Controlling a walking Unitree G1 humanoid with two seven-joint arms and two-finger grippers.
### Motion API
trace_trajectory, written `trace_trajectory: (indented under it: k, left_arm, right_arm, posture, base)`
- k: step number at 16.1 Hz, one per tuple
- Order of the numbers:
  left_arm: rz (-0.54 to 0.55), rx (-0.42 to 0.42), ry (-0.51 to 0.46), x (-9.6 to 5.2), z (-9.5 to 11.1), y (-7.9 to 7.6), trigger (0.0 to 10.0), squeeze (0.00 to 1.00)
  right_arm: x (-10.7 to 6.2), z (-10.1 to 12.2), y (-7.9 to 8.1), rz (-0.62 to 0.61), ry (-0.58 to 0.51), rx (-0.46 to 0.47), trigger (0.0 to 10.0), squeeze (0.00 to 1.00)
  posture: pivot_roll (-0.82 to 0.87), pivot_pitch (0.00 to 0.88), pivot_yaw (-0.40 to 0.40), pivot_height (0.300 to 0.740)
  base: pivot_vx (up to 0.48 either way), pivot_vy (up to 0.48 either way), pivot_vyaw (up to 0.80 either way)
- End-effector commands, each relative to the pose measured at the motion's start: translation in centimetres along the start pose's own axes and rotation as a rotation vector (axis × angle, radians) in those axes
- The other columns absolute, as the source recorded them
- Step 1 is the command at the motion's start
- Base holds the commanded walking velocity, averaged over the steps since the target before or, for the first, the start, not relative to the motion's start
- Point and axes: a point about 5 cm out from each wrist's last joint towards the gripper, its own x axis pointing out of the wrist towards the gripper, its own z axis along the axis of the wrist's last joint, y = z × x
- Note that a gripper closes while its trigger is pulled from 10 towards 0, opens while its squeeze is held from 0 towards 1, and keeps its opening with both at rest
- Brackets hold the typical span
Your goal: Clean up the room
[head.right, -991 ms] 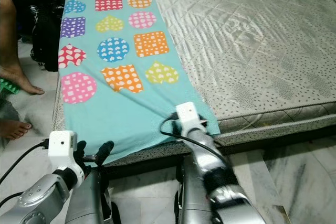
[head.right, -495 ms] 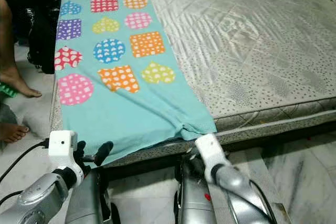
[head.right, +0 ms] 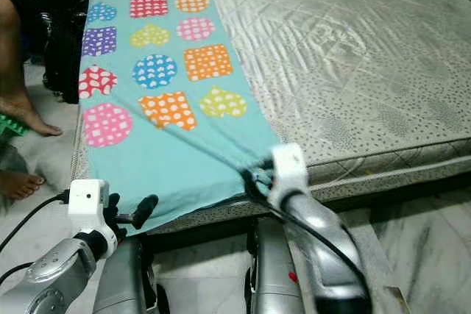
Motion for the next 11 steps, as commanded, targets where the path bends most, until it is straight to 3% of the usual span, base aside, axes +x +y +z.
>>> trace_trajectory:
  k: [1,2,4,6,9,10,11]
  left_arm:
    - [0.013,0.007,0.019,-0.1,-0.4,0.3,10.0,0.00]
    - [0.016,0.003,0.015,0.0,-0.4,0.3,10.0,0.00]
    - [0.021,-0.001,0.001,0.2,-0.4,0.3,10.0,0.00]
    - [0.025,-0.002,-0.002,0.2,-0.3,0.3,10.0,0.00]
    - [0.031,0.000,-0.011,0.2,-0.3,0.3,10.0,0.00]
    - [0.043,-0.003,-0.016,0.2,-0.3,0.4,10.0,0.00]
    - [0.045,-0.002,-0.018,0.2,-0.3,0.4,10.0,0.00]
  right_arm:
    - [0.6,-0.9,0.4,-0.048,0.059,-0.019,10.0,0.00]
    - [1.8,0.4,0.9,-0.136,-0.039,-0.085,10.0,0.00]
    - [2.9,1.7,1.3,-0.205,-0.142,-0.117,10.0,0.00]
    - [3.8,1.9,1.1,-0.268,-0.161,-0.148,10.0,0.00]
    - [5.0,1.8,0.4,-0.302,-0.172,-0.281,10.0,0.00]
    - [5.2,1.7,-0.7,-0.325,-0.173,-0.390,10.0,0.00]
    - [5.2,1.5,-1.2,-0.332,-0.172,-0.425,10.0,0.00]
  posture:
    - [-0.05,0.180,0.028,0.543]
    - [-0.05,0.180,0.026,0.543]
    - [-0.05,0.175,0.020,0.543]
    - [-0.03,0.168,0.013,0.543]
    - [-0.03,0.165,0.005,0.543]
    - [-0.03,0.164,0.003,0.543]
    - [-0.03,0.164,0.003,0.543]
  base:
    - [0.000,0.000,0.00]
    - [0.000,0.000,0.00]
    - [0.000,0.000,0.00]
    - [0.000,0.000,0.00]
    - [0.000,0.000,0.00]
    - [0.000,0.000,0.00]
    - [0.000,0.000,0.00]
